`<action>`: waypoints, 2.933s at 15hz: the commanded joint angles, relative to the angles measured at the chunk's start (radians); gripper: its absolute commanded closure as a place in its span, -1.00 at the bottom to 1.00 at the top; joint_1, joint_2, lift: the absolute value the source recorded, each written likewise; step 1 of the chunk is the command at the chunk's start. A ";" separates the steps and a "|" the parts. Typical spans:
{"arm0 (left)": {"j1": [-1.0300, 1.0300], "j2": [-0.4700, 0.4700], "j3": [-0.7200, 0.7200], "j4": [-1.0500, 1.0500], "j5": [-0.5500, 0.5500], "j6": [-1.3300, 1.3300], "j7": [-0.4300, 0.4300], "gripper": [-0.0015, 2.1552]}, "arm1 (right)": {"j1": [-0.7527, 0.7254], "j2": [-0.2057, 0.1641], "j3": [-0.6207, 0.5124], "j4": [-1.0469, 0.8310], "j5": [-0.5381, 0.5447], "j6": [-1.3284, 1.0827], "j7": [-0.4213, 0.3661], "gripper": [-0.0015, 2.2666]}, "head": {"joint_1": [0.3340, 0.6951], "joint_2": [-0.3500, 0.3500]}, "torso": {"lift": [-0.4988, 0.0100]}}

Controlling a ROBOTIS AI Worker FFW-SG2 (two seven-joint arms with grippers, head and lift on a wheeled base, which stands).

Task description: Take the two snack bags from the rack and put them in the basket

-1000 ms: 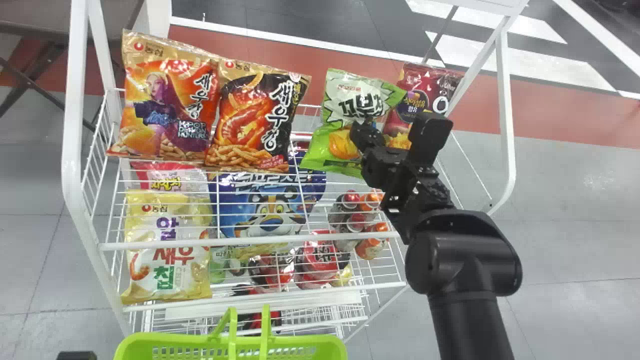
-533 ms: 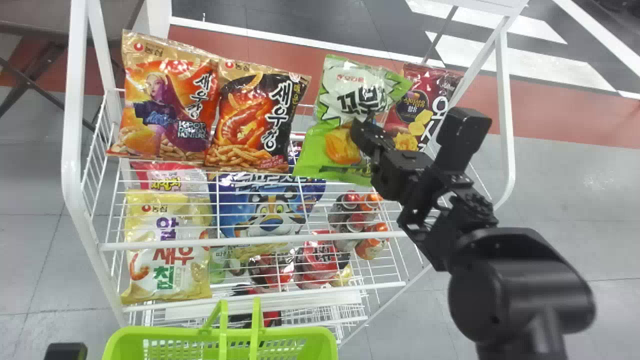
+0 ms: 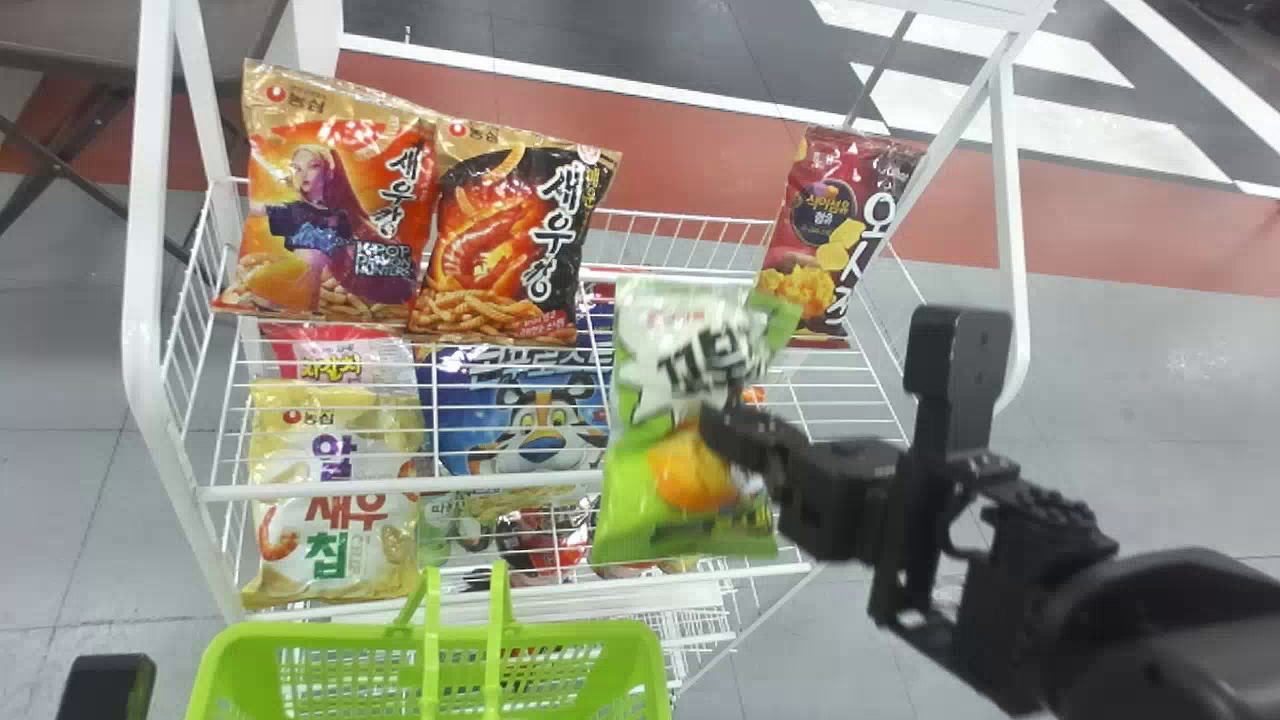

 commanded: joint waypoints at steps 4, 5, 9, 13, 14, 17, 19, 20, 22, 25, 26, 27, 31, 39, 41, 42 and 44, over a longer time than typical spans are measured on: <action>0.001 -0.007 -0.002 0.001 -0.001 -0.004 0.005 0.64 | 0.073 -0.047 -0.094 -0.098 -0.124 0.247 0.043 0.98 | 1.00 -1.00 | 0.92; 0.001 -0.007 -0.002 0.000 -0.001 -0.004 0.005 0.64 | 0.081 -0.047 -0.099 -0.113 -0.127 0.247 0.052 0.98 | 1.00 -1.00 | 0.92; 0.003 -0.010 -0.008 0.001 -0.001 -0.022 0.007 0.64 | 0.107 -0.048 -0.051 -0.139 -0.173 0.247 0.038 0.98 | 1.00 -1.00 | 0.92; 0.001 -0.012 -0.013 0.000 -0.003 -0.028 0.010 0.64 | 0.124 -0.053 0.082 -0.129 -0.127 0.247 -0.016 0.98 | 1.00 -1.00 | 0.92; 0.001 -0.012 -0.013 -0.002 -0.003 -0.028 0.010 0.64 | 0.125 -0.053 0.118 -0.118 -0.107 0.247 -0.031 0.98 | 1.00 -1.00 | 0.92; 0.000 -0.012 -0.011 -0.002 -0.003 -0.031 0.010 0.64 | 0.122 -0.054 0.211 -0.024 -0.073 0.247 -0.045 0.98 | 1.00 -1.00 | 0.92; 0.000 -0.012 -0.011 -0.002 -0.003 -0.031 0.010 0.64 | 0.118 -0.054 0.260 0.040 -0.071 0.247 -0.063 0.98 | 1.00 -1.00 | 0.92; -0.002 -0.013 -0.011 0.000 -0.003 -0.031 0.010 0.64 | 0.116 -0.053 0.279 0.083 -0.071 0.247 -0.065 0.98 | 1.00 -1.00 | 0.92; -0.005 -0.013 -0.013 0.000 -0.003 -0.031 0.010 0.64 | 0.112 -0.054 0.316 0.152 -0.062 0.247 -0.078 0.98 | 1.00 -1.00 | 0.92; -0.006 -0.013 -0.025 -0.005 -0.006 -0.031 0.015 0.64 | 0.070 -0.050 0.354 0.238 -0.039 0.247 -0.086 0.98 | 1.00 -1.00 | 0.92; -0.005 -0.012 -0.025 -0.008 -0.006 -0.031 0.015 0.64 | 0.055 -0.050 0.363 0.267 -0.038 0.247 -0.086 0.98 | 1.00 -1.00 | 0.92; -0.005 -0.012 -0.025 -0.008 -0.007 -0.031 0.015 0.64 | 0.043 -0.050 0.375 0.290 -0.033 0.247 -0.086 0.98 | 1.00 -1.00 | 0.92; 0.005 -0.008 -0.021 -0.020 -0.007 -0.031 0.015 0.64 | 0.046 -0.059 0.372 0.263 -0.031 0.247 -0.075 -0.89 | 1.00 -1.00 | 0.92; 0.014 -0.008 -0.019 -0.020 -0.007 -0.031 0.007 0.64 | 0.046 -0.062 0.147 0.029 -0.053 0.247 0.040 -0.94 | 1.00 -1.00 | 0.92; 0.017 -0.007 -0.019 -0.020 -0.012 -0.031 0.010 0.64 | 0.013 -0.059 0.138 0.026 -0.042 0.247 0.040 -0.93 | 1.00 -1.00 | 0.92; 0.017 -0.007 -0.022 -0.020 -0.018 -0.031 0.010 0.64 | -0.008 -0.056 0.138 0.026 -0.039 0.247 0.040 -0.93 | 1.00 -1.00 | 0.92; 0.017 -0.005 -0.025 -0.020 -0.024 -0.031 0.012 0.64 | -0.022 -0.053 0.150 0.034 -0.025 0.247 0.044 -0.92 | 1.00 -1.00 | 0.92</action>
